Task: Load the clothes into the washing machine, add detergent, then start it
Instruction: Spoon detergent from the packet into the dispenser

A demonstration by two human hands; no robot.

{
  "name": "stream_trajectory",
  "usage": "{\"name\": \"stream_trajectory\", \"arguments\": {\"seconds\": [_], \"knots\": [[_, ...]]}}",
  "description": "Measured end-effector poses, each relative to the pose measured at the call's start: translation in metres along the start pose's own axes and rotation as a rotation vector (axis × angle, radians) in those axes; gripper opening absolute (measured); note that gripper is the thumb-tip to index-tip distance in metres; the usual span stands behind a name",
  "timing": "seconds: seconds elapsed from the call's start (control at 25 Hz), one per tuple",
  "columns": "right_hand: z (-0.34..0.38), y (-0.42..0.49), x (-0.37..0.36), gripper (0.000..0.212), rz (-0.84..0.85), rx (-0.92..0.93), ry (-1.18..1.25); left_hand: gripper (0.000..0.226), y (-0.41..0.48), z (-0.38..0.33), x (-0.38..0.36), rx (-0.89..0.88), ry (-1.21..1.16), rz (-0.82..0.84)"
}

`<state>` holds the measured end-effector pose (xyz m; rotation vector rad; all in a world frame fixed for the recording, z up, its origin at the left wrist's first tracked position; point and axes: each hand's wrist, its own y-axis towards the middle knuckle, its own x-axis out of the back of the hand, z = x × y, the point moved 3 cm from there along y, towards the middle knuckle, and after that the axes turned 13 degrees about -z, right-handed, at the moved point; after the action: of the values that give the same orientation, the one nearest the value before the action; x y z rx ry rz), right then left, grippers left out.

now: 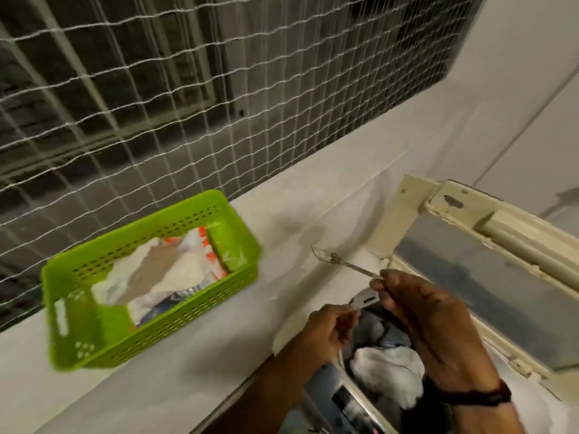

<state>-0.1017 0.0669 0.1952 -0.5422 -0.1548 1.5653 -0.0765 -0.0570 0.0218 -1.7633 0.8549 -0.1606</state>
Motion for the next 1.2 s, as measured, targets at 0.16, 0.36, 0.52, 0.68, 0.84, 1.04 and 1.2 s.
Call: {"name": "stream_trajectory", "arguments": {"seconds": [0.16, 0.36, 0.52, 0.68, 0.84, 1.04, 1.2], "knots": [[0.008, -0.019, -0.085, 0.016, 0.275, 0.138, -0.203, 0.039, -0.032, -0.011, 0.047, -0.041, -0.116, -0.014], [-0.009, -0.027, -0.186, 0.012, 0.468, 0.263, -0.402, 0.011, -0.063, -0.013, 0.098, -0.063, -0.284, -0.052], [-0.028, -0.02, -0.234, 0.012, 0.528, 0.363, -0.652, 0.015, -0.071, -0.017, 0.123, -0.106, -0.293, -0.074], [-0.038, -0.017, -0.256, 0.016, 0.505, 0.575, -0.914, 0.029, -0.071, -0.023, 0.141, -0.144, -0.286, -0.098], [-0.042, -0.016, -0.263, 0.013, 0.424, 0.636, -0.984, 0.028, -0.072, -0.023, 0.151, -0.134, -0.296, -0.097], [-0.045, -0.013, -0.263, 0.011, 0.498, 0.527, -1.083, 0.012, -0.077, -0.019, 0.15, -0.09, -0.287, -0.093], [-0.047, -0.014, -0.26, 0.017, 0.509, 0.311, -0.997, 0.008, -0.079, -0.018, 0.149, -0.081, -0.298, -0.091]]}}
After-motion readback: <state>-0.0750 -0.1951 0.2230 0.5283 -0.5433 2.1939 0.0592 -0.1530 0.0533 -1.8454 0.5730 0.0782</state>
